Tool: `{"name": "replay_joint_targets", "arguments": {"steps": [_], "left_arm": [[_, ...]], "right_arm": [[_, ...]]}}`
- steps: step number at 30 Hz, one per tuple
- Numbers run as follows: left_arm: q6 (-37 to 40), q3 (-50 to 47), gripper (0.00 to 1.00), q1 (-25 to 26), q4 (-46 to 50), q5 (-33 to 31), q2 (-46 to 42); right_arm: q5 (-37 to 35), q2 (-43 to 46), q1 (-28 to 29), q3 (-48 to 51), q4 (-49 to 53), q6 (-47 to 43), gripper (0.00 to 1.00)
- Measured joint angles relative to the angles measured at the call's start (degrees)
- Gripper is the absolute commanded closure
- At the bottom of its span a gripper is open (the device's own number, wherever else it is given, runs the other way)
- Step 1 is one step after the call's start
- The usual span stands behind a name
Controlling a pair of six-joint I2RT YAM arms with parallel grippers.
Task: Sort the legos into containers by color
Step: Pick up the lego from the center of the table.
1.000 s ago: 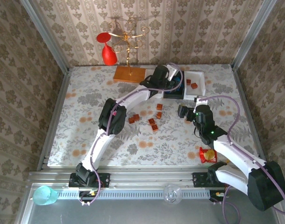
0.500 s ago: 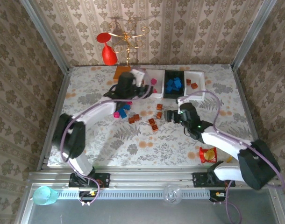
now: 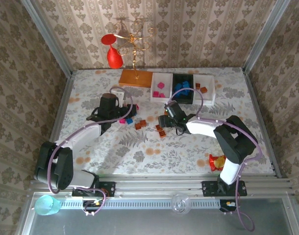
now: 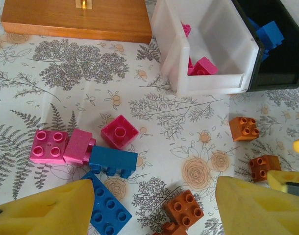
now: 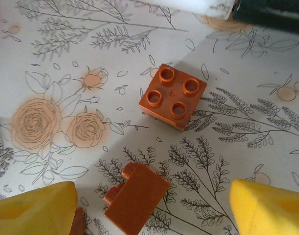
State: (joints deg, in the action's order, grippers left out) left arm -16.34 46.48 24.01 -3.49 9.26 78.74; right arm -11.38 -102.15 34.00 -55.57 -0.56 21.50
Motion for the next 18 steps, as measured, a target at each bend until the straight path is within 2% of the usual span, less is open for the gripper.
{"name": "replay_joint_targets", "arguments": {"steps": [6,18], "left_arm": [[-0.52,0.00,0.33,0.00,-0.66,0.85,0.87],[-0.83,0.00,0.33,0.00,-1.57,1.46,2.32]], "right_arm": [[0.31,-2.82,-1.79,-1.60,1.99,1.97,0.38],[3.10,-3.48,-3.08,-1.55,2.08,3.72,0.62]]}}
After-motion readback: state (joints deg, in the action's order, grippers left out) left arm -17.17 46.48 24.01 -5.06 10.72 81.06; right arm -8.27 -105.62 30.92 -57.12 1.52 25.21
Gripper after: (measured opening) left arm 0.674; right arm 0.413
